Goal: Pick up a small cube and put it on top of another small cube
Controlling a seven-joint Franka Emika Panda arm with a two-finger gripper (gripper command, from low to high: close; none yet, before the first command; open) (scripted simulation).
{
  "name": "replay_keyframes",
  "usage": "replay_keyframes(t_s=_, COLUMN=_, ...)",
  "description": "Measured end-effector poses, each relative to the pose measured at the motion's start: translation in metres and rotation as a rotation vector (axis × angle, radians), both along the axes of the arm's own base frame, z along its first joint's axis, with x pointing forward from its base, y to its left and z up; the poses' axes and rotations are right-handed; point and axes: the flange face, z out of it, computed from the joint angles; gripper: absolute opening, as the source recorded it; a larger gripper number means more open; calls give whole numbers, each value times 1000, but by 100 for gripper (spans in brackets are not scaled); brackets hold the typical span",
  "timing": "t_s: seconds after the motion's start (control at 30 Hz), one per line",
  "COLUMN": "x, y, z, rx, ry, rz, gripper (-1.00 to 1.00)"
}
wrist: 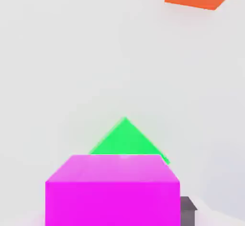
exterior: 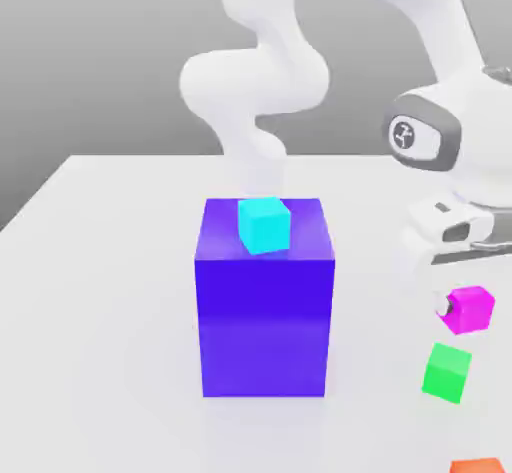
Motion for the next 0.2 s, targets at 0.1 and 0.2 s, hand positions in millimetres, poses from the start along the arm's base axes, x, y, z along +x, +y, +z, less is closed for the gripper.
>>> replay_keyframes(t_s=0.1, x=-1, y=0, z=-33, rx=1, ry=0, rz=-8, gripper=100)
replay_keyframes(t_s=0.2, x=-1, y=0, z=-33, rx=1, ry=0, rz=-8, gripper=100)
